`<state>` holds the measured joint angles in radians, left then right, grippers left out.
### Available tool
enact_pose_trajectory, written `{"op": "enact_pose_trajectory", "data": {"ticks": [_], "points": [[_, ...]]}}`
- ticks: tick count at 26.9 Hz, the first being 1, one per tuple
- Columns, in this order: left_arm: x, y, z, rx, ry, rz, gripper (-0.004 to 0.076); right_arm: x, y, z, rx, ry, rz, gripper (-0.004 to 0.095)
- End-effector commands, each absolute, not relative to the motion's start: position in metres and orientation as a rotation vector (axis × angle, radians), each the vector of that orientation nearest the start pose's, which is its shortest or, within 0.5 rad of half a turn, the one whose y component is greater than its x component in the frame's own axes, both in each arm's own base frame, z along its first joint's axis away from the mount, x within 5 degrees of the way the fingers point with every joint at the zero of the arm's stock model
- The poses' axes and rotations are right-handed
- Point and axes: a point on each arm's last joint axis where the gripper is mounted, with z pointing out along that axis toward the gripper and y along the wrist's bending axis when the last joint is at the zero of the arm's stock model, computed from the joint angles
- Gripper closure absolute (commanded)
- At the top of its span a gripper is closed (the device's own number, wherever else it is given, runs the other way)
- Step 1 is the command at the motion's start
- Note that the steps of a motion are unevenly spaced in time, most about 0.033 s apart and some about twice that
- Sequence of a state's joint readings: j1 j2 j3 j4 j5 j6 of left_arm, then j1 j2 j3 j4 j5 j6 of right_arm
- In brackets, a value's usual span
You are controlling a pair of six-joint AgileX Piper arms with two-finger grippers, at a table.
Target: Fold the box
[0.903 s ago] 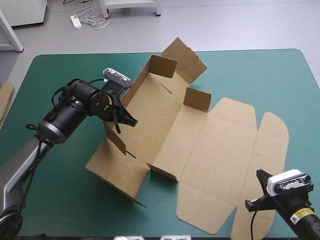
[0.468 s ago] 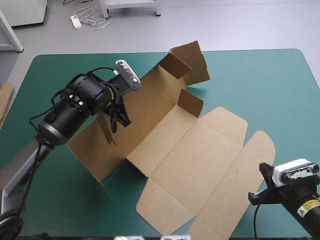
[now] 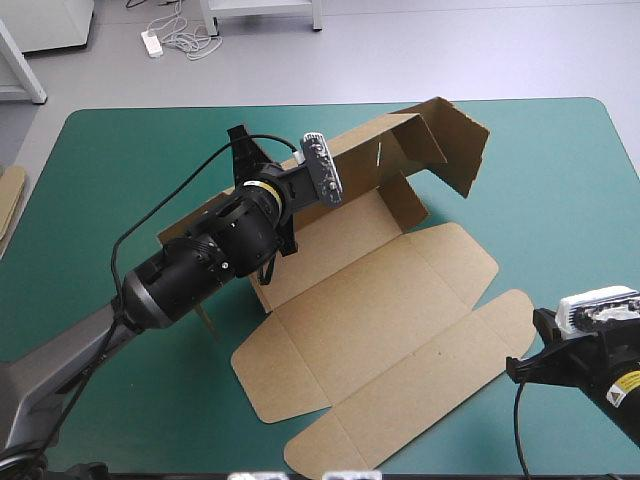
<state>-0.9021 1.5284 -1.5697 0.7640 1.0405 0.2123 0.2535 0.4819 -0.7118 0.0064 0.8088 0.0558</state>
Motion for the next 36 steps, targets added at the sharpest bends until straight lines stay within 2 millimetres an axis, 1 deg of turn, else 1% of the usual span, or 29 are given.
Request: {"op": "enact_pose_trajectory", "data": {"ticks": [1,4,7,10,14,16,18,22,25,26,27,28,29,30,31,35,36], "points": [[0.234,-0.22,0.437,1.282,1.61,0.609,0.0733,0.076,0.017,0.365,-0.172,1.997,0.173,0.0909],[0.226,-0.228,0.431,1.338,1.493,0.625,0.0733,0.073,0.016,0.371,-0.165,1.998,0.171,0.0908],[0.216,-0.229,0.423,1.383,1.393,0.635,0.0733,0.07,0.015,0.376,-0.143,2.005,0.185,0.0908],[0.209,-0.223,0.415,1.373,1.359,0.637,0.0733,0.068,0.014,0.378,-0.136,2.008,0.188,0.0908],[0.202,-0.208,0.41,1.337,1.288,0.696,0.0733,0.07,0.015,0.378,-0.137,2.02,0.192,0.0907],[0.196,-0.206,0.408,1.345,1.236,0.653,0.0733,0.074,0.017,0.38,-0.138,2.051,0.192,0.0906],[0.195,-0.208,0.401,1.366,1.208,0.646,0.0733,0.08,0.018,0.384,-0.139,2.073,0.188,0.0906],[0.201,-0.209,0.38,1.437,1.153,0.787,0.0733,0.096,0.024,0.401,-0.136,2.079,0.212,0.0907],[0.204,-0.209,0.375,1.4,1.135,0.85,0.0733,0.107,0.026,0.412,-0.138,2.104,0.208,0.0907],[0.205,-0.209,0.373,1.384,1.136,0.855,0.0733,0.111,0.028,0.414,-0.139,2.125,0.204,0.0907],[0.207,-0.21,0.368,1.368,1.13,0.879,0.0733,0.122,0.03,0.421,-0.142,2.151,0.201,0.0907],[0.208,-0.211,0.365,1.371,1.126,0.891,0.0733,0.125,0.032,0.425,-0.146,2.156,0.205,0.0907],[0.21,-0.212,0.36,1.379,1.137,0.901,0.0733,0.133,0.035,0.432,-0.158,2.177,0.216,0.0907],[0.21,-0.214,0.357,1.387,1.143,0.897,0.0733,0.137,0.037,0.435,-0.166,2.181,0.222,0.0907],[0.213,-0.217,0.352,1.402,1.141,0.921,0.0733,0.144,0.039,0.441,-0.17,2.189,0.22,0.0908],[0.218,-0.224,0.34,1.43,1.153,0.936,0.0733,0.16,0.043,0.452,-0.179,2.195,0.209,0.0908],[0.221,-0.226,0.336,1.423,1.167,0.929,0.0733,0.169,0.045,0.455,-0.204,2.221,0.191,0.0908]]}}
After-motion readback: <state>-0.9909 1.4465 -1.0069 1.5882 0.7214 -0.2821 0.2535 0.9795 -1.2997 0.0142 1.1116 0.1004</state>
